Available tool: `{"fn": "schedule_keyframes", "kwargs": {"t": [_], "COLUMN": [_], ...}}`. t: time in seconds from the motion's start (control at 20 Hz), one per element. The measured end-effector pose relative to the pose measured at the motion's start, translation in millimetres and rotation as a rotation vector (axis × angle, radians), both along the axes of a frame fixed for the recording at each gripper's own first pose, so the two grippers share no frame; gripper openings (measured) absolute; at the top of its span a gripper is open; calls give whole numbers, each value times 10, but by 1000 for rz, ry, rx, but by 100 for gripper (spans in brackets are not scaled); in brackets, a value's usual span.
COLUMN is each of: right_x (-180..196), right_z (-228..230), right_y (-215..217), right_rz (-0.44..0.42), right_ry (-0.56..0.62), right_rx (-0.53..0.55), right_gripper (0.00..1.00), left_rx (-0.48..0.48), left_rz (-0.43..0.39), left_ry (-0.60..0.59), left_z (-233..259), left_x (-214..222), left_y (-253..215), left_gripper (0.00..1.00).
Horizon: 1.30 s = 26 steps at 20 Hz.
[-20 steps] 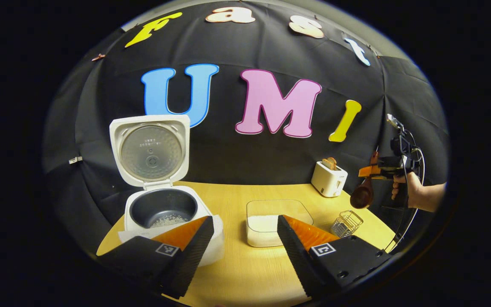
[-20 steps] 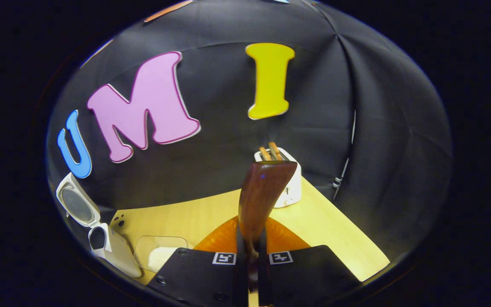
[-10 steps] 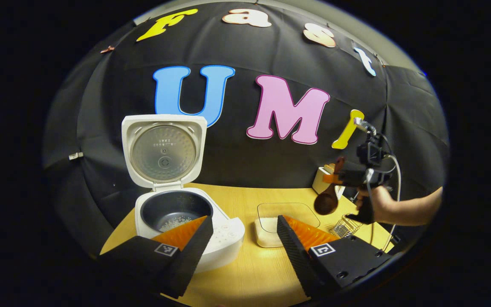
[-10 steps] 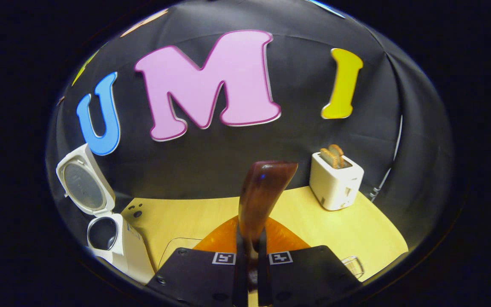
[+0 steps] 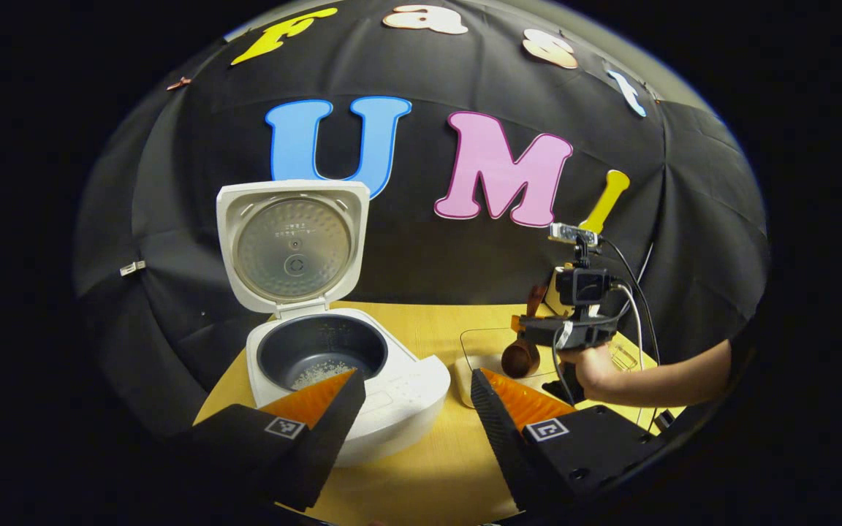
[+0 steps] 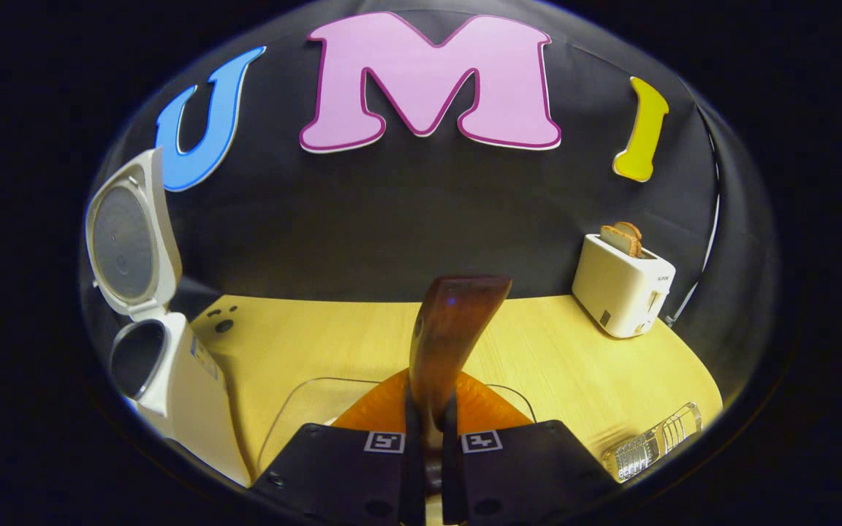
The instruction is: Close the left gripper, press the button to open the rice cooker; take a wooden spoon from the chopstick holder with the right hand, scoop a spoonful of rice and pour it into the rice cooker, then put the wooden spoon back into the chopstick holder.
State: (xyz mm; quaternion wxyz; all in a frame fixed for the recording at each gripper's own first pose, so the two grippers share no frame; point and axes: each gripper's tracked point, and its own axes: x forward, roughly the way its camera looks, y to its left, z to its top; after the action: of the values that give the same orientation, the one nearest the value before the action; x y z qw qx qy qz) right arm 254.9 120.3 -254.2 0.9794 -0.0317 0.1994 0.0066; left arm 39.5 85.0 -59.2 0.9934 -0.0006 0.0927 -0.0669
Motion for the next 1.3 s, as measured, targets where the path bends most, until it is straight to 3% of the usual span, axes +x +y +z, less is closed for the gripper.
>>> {"fn": "schedule_keyframes", "kwargs": {"t": [0.2, 0.5, 0.85, 1.3], "right_x": [-1, -104, -206, -297], "right_z": [-170, -233, -227, -53], "right_y": [17, 305, 634, 541], "right_rz": [-38, -36, -47, -111], "right_ry": [18, 64, 136, 161], "right_rx": [27, 131, 292, 420], "right_gripper": [13, 13, 13, 13], "left_rx": [4, 32, 32, 14], "left_rz": [-3, 66, 44, 34], "left_ry": [9, -16, -30, -55], "left_z": [10, 108, 145, 202], "left_x": [124, 224, 188, 154], "left_y": [94, 416, 270, 264], "left_gripper": [94, 94, 94, 94]}}
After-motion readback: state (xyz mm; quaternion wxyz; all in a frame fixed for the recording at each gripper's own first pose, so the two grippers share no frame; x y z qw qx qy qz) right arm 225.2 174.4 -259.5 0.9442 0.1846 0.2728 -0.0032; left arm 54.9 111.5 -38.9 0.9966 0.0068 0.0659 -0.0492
